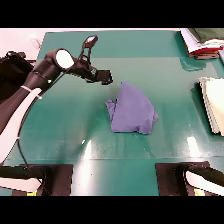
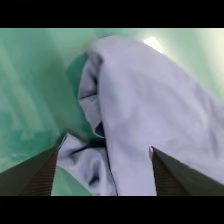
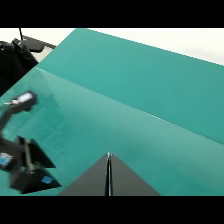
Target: Fold the shirts.
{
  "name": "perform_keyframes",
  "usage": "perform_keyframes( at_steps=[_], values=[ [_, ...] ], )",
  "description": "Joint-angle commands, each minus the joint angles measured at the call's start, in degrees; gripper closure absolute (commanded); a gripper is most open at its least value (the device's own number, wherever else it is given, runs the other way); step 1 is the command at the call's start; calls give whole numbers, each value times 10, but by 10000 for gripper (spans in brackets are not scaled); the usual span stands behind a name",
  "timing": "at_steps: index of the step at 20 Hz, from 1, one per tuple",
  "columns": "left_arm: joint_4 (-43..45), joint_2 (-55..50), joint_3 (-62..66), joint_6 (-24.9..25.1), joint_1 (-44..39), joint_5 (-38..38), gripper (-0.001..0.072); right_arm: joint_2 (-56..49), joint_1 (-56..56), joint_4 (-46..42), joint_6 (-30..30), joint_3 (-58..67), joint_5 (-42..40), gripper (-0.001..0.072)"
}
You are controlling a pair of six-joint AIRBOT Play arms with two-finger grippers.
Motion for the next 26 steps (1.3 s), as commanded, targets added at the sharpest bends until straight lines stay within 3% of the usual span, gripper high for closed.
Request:
perform_keyframes(
  at_steps=[1, 5, 9, 13, 16, 19, 26],
  values=[
    [-70, -66, 0, 29, 6, 31, 49, -1, 0, 0, 0, 0, 6, 699],
    [-154, -137, 0, 72, -25, 98, 48, -1, 0, 0, 0, 0, 10, 698],
    [-147, -170, 2, 72, -45, 91, 48, -1, 0, 1, 0, 0, 12, 698],
    [-122, -167, 50, 66, 25, -42, 48, -1, 0, 0, 0, 0, 36, 698],
    [-123, -140, 52, 65, 93, -94, 48, -1, 0, 0, 0, 0, 40, 699],
    [-108, -130, 27, 65, 105, -138, 48, -1, 0, 0, 0, 0, 39, 698],
    [-120, -131, -77, 50, -8, -8, 48, -3, 0, 0, 0, 0, 37, 698]
  ],
)
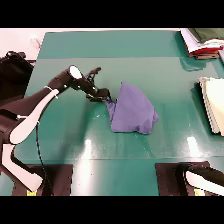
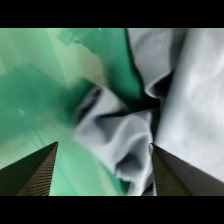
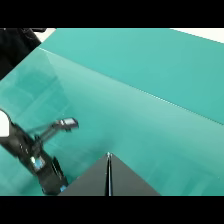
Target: Fold the shirts.
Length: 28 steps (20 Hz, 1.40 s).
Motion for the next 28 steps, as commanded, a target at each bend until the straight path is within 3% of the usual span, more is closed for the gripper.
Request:
perform_keyframes(
  at_steps=[1, 3, 5, 6, 11, 15, 16, 18, 19, 23, 28],
  values=[
    [-1, 1, -27, -7, -50, 64, 49, 0, 0, 0, 0, 0, 0, 698],
    [-1, 1, -26, -22, -59, 71, 55, 0, 0, 0, 0, 0, 0, 698],
    [4, 2, -26, -21, -52, 63, 528, 0, 0, 0, 0, 0, 1, 698],
    [3, 5, -25, -21, -45, 61, 681, -1, 0, -1, 0, 0, 3, 698],
    [15, 62, 6, -20, 47, 42, 680, -33, -13, -58, 7, -3, 76, 698],
    [25, 129, 12, -15, 118, 36, 679, -73, -29, -53, 12, -117, 86, 697],
    [33, 139, 12, -15, 128, 28, 679, -87, -25, -53, 12, -155, 78, 659],
    [54, 145, 12, -15, 132, 8, 679, -121, -5, -40, 12, -228, 47, 295],
    [59, 145, 12, -15, 132, -5, 679, -144, 7, -17, 10, -256, 23, 230],
    [63, 145, 12, -16, 131, -32, 679, -240, 53, 97, -7, -301, -111, 226],
    [63, 145, 12, -16, 131, -51, 679, -339, 105, 172, -22, -299, -184, 224]
  ],
)
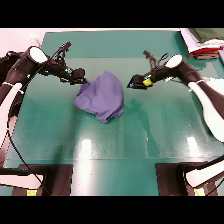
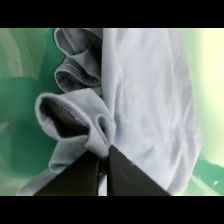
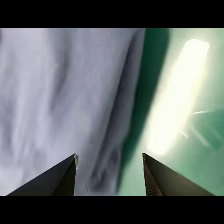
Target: Fold the shirts.
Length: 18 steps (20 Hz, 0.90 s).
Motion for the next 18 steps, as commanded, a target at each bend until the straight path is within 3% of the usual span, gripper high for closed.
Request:
perform_keyframes(
  at_steps=[1, 4, 8, 12, 18],
  values=[
    [3, 1, 1, 0, 1, -15, 679, -65, 35, 50, -10, -8, -63, 224],
    [2, 1, 1, -2, 1, -16, 679, -83, 54, 93, -30, -8, -94, 238],
    [1, 1, 1, -2, 1, -18, 679, -82, 63, 106, -70, 37, -120, 698],
    [20, 49, 22, -4, 9, -12, 680, -27, 37, 23, -68, 115, -59, 701],
    [95, 238, 200, -4, 35, 3, 680, 242, -74, -80, -67, 177, 57, 701]
  ],
)
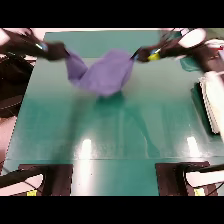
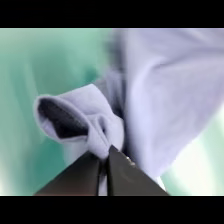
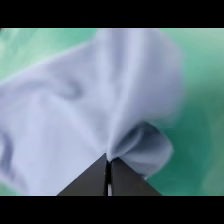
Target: Fold the shirts.
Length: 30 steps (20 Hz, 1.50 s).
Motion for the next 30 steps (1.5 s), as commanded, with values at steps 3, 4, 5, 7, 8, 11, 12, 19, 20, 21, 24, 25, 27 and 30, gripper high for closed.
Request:
perform_keyframes(
  at_steps=[3, 4, 5, 7, 8, 11, 12, 19, 20, 21, 24, 25, 27, 30],
  values=[
    [51, 151, 135, -3, 8, 37, 680, 236, -94, -85, 25, 27, 73, 701],
    [52, 170, 146, -12, 8, 44, 680, 269, -108, -105, 40, 27, 81, 701],
    [52, 184, 151, -19, 8, 51, 680, 293, -121, -117, 53, 27, 92, 701],
    [51, 192, 150, -29, 8, 50, 680, 326, -144, -118, 64, 27, 121, 701],
    [51, 188, 150, -31, 8, 38, 680, 334, -151, -118, 78, 26, 139, 701],
    [50, 141, 146, -38, 8, -17, 680, 336, -153, -117, 105, -6, 170, 701],
    [50, 120, 139, -38, 8, -38, 680, 336, -151, -117, 115, -37, 176, 701],
    [34, -68, 5, -35, 8, -139, 679, 336, -84, -117, 134, -361, 143, 700],
    [31, -88, -19, -34, 8, -129, 679, 336, -65, -118, 134, -400, 113, 700],
    [31, -107, -40, -25, 8, -111, 679, 336, -49, -118, 134, -429, 82, 699],
    [31, -142, -61, -26, 8, -75, 679, 336, -31, -116, 134, -466, -2, 699],
    [31, -144, -61, -26, 8, -66, 679, 336, -35, -116, 134, -465, -14, 697],
    [31, -142, -60, -25, 8, -56, 679, 336, -48, -112, 133, -457, 17, 548],
    [40, -138, -61, -6, 8, -61, 678, 367, -49, -128, 131, -455, 100, 443]
  ],
)
